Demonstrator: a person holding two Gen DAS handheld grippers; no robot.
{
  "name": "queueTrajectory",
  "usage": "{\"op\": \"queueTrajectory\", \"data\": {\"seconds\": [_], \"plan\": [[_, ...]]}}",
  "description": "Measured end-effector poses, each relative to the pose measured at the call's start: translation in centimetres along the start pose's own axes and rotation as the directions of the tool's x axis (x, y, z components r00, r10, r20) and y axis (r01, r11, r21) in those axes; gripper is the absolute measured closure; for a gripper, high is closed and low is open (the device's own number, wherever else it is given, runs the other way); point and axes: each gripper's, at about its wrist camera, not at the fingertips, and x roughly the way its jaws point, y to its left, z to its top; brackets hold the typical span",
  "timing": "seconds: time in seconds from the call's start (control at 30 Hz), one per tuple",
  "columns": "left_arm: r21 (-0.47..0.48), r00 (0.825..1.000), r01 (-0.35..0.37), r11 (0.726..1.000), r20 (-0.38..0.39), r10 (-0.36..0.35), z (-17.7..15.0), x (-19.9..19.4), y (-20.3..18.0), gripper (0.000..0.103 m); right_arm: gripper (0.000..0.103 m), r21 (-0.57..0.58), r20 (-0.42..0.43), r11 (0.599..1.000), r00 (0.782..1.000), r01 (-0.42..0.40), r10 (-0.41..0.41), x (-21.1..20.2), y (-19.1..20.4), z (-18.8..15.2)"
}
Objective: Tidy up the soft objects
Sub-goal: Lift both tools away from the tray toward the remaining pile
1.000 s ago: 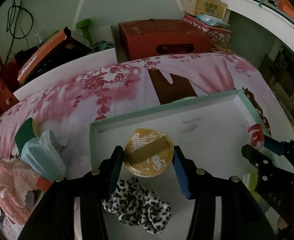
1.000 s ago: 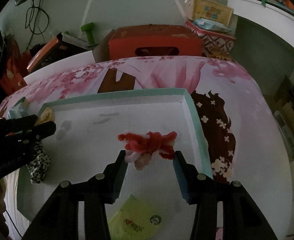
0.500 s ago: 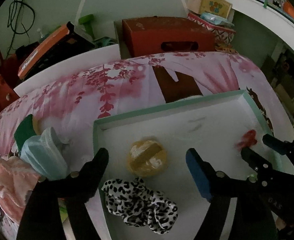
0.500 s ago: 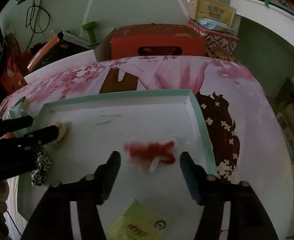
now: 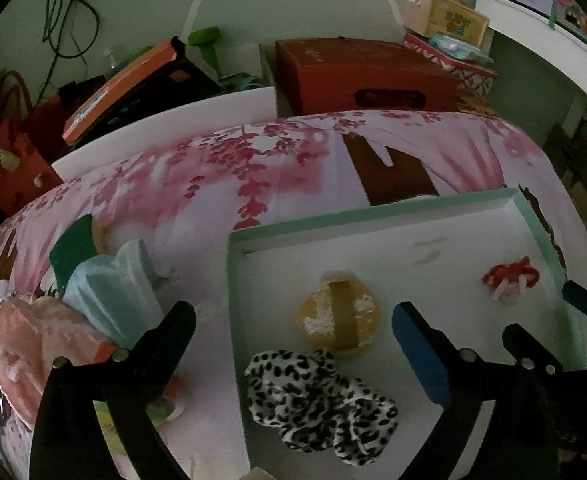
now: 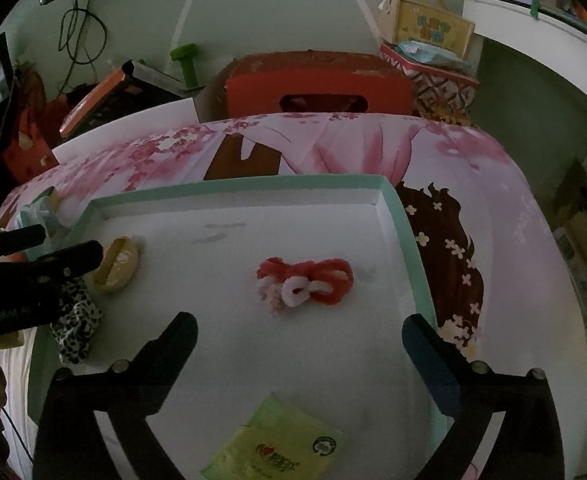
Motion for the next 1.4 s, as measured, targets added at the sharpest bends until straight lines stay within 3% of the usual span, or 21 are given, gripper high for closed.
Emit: {"op": "queueTrajectory", "data": {"seconds": [0.43, 0.6, 1.07, 1.4], "plan": [[-0.066, 1.000, -0.011, 0.998, 0.001, 0.011, -1.2, -1.1, 2.1, 0.004, 0.000, -0.021, -0.004, 1.000, 1.000, 0.013, -0.013, -0.8, 1.2, -0.3], [-0.081, 0.998, -0.044, 0.996, 0.029, 0.047, -2.3, -3.5, 3.4, 0.004, 0.000, -0.019, -0.002, 1.000, 1.000, 0.000, 0.000, -2.4, 2.5, -0.4], [-0.174, 0.993, -0.074, 0.982, 0.074, 0.088, -6.7, -10.5, 10.0, 0.004, 0.000, -0.102, -0.001, 0.994, 0.999, -0.035, 0.035, -7.6, 9.6, -2.0], [-0.253, 0.991, -0.099, 0.962, 0.065, 0.119, -10.2, -12.9, 15.0, 0.004, 0.000, -0.188, 0.019, 0.981, 0.999, -0.040, 0.045, -10.6, 14.9, -2.4]]}}
